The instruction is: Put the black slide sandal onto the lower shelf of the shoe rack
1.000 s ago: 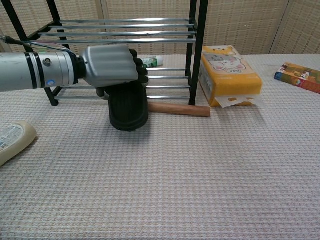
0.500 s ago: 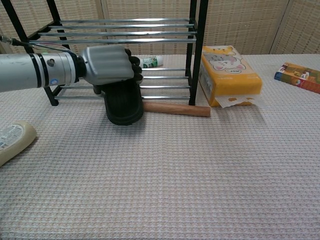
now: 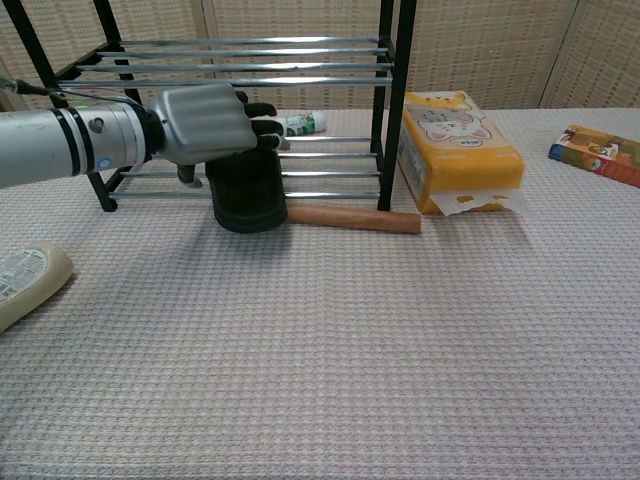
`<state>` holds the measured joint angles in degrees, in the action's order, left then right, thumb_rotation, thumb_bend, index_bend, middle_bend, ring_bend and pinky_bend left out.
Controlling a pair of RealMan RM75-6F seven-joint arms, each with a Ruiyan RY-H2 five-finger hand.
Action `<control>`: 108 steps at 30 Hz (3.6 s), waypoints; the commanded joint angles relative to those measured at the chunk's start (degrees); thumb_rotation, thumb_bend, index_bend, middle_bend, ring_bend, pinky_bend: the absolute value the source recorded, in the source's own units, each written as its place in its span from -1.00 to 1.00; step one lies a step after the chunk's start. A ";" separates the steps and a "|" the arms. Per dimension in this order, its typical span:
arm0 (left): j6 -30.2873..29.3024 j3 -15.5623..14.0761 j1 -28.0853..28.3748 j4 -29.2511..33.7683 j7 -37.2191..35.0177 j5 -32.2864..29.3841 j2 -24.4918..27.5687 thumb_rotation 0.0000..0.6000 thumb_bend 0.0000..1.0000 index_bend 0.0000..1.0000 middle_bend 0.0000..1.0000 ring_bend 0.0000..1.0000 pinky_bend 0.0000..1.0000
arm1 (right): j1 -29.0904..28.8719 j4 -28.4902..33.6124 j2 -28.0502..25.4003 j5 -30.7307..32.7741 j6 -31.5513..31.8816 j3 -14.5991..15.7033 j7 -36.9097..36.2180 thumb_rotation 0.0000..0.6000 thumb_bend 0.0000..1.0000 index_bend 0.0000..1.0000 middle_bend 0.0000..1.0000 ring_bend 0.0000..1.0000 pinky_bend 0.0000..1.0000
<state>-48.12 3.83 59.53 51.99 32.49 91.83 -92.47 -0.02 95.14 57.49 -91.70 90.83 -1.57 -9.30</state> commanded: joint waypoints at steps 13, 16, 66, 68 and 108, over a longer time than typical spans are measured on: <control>-6.11 -1.71 -4.93 17.47 7.65 -0.12 6.31 1.00 -0.76 -0.74 -0.75 -0.82 -0.40 | -0.01 0.05 0.14 -0.65 0.31 0.08 -0.01 1.00 -0.27 -1.00 -0.70 -0.90 -0.98; -7.41 -2.87 -5.53 21.41 8.86 1.73 7.29 1.00 -0.76 -0.70 -0.75 -0.82 -0.40 | 0.04 0.03 0.14 -0.74 0.48 0.07 -0.09 1.00 -0.27 -1.00 -0.70 -0.90 -0.98; -1.90 -1.88 -5.14 16.26 7.90 1.22 3.10 1.00 -0.76 -0.32 -0.53 -0.82 -0.41 | 0.42 0.88 -0.42 -0.61 0.90 0.02 0.11 1.00 -0.27 -1.00 -0.70 -0.90 -0.98; -1.48 -1.46 -4.92 15.56 7.76 0.56 2.89 1.00 -0.76 -0.32 -0.53 -0.82 -0.41 | 0.45 0.95 -0.44 -0.60 0.89 0.05 0.18 1.00 -0.27 -1.00 -0.70 -0.90 -0.98; -26.11 -6.28 -32.20 39.42 -23.53 -12.11 22.89 1.00 -0.76 -0.50 -0.53 -0.82 -0.41 | -0.18 -0.39 -0.06 -1.57 -0.67 0.81 -1.57 1.00 -0.28 -1.00 -0.70 -0.90 -0.95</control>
<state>-72.88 -1.98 29.54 91.21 11.25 81.88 -71.00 -0.08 94.71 57.44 -93.25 90.41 -0.86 -10.98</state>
